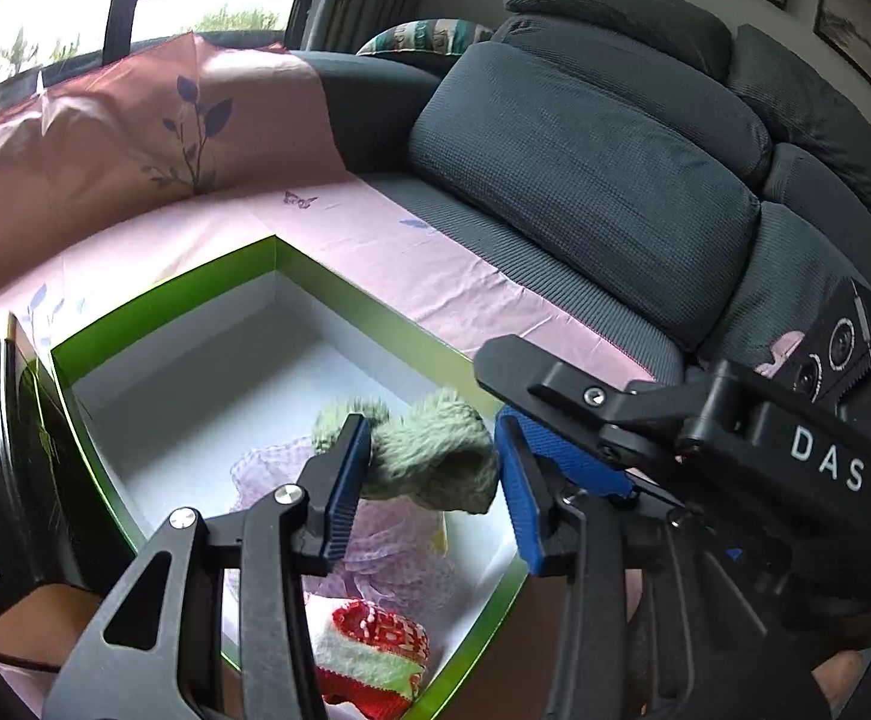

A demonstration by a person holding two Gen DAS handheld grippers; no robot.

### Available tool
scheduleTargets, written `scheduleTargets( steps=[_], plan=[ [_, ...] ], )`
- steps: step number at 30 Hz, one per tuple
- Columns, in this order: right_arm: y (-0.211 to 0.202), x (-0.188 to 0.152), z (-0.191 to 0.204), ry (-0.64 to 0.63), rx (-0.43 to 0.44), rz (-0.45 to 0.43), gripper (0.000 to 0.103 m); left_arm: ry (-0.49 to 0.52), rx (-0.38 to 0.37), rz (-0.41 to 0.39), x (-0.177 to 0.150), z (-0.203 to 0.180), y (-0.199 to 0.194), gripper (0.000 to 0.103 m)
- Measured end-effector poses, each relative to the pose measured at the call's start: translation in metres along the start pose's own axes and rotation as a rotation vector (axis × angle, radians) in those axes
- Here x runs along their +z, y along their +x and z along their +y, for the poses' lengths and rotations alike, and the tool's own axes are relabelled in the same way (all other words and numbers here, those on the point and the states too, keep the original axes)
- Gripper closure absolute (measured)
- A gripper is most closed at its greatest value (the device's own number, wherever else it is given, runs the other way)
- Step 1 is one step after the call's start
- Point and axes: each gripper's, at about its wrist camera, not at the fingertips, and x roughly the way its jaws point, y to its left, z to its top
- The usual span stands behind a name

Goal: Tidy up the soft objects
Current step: 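Carry the scrunchie into the green box and open the right tool, then withdraw the right tool and approach the cream fluffy towel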

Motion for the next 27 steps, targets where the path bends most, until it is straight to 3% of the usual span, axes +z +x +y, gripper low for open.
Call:
scheduleTargets(
  steps=[2,4,9,12,18,24,26,27],
  plan=[
    [0.000,-0.001,-0.001,-0.009,-0.058,-0.009,0.061,-0.052,-0.018,0.014,-0.001,0.005,0.001,0.060],
    [-0.001,-0.002,-0.003,-0.011,-0.107,-0.017,0.049,-0.074,-0.017,0.015,-0.002,0.008,-0.003,0.051],
    [-0.009,-0.008,-0.001,-0.044,-0.154,-0.058,0.021,-0.037,0.093,-0.033,-0.010,0.004,-0.021,0.031],
    [-0.014,-0.015,0.008,-0.085,-0.175,-0.097,0.011,-0.029,0.135,-0.063,-0.017,0.006,-0.037,0.024],
    [-0.020,-0.031,0.038,-0.215,-0.215,-0.161,0.008,-0.086,0.202,-0.154,-0.036,0.027,-0.086,0.015],
    [-0.020,-0.058,0.080,-0.466,-0.410,-0.310,0.008,-0.232,0.296,-0.256,-0.064,0.066,-0.141,0.011],
    [-0.019,-0.067,0.091,-0.543,-0.430,-0.319,0.008,-0.282,0.349,-0.275,-0.078,0.082,-0.158,0.000],
    [-0.017,-0.071,0.097,-0.573,-0.422,-0.310,0.008,-0.302,0.372,-0.278,-0.086,0.091,-0.166,0.001]
  ],
)
